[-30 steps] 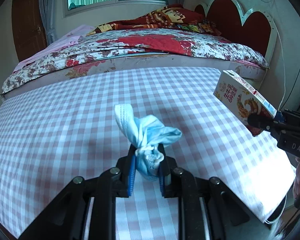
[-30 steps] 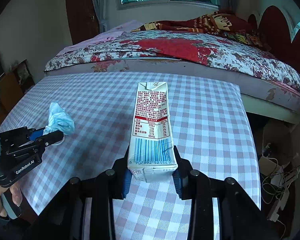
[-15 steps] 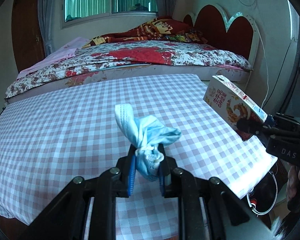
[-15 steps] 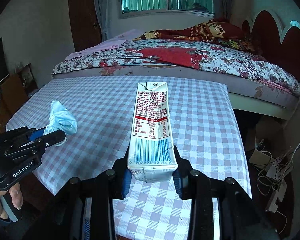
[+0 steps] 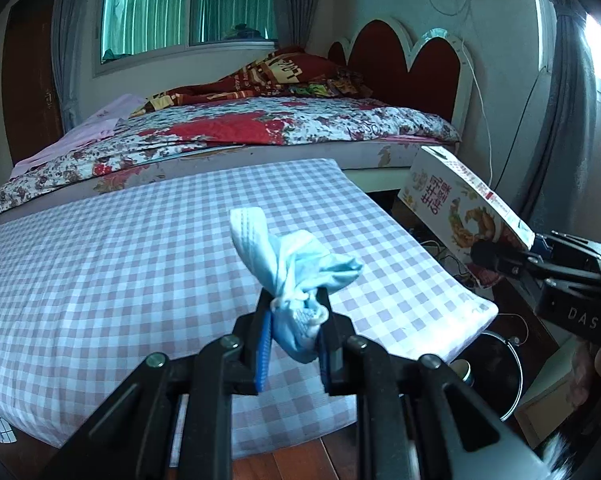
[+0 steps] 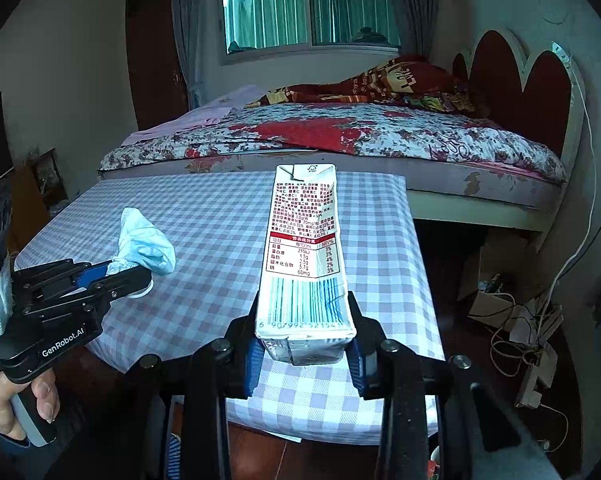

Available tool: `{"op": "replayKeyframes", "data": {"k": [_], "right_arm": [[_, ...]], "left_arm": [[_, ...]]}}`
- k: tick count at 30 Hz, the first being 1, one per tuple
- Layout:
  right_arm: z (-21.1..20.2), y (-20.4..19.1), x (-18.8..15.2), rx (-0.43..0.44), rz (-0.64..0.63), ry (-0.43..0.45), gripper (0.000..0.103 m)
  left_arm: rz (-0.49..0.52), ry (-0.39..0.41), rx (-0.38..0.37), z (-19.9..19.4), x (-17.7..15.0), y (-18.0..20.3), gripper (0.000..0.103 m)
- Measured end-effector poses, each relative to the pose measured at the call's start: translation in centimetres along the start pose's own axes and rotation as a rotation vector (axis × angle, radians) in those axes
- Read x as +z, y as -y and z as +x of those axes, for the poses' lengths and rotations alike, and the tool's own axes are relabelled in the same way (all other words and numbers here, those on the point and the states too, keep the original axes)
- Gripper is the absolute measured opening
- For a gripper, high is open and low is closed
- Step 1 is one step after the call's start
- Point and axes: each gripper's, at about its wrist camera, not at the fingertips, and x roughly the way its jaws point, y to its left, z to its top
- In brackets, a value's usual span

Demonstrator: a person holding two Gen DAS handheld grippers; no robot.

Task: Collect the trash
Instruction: 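Carry the milk carton and tissue over the black bin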

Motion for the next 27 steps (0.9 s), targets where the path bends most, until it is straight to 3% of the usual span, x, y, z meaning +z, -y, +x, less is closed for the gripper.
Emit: {"op": "replayKeyframes", "data": {"k": [27], "right_arm": [[-6.9,12.0,-8.8,-0.211,0.158,-0.033,0.037]], "left_arm": [[0.157,-0.056,-0.245,1.6,-2.0,14.8,0.02]]}}
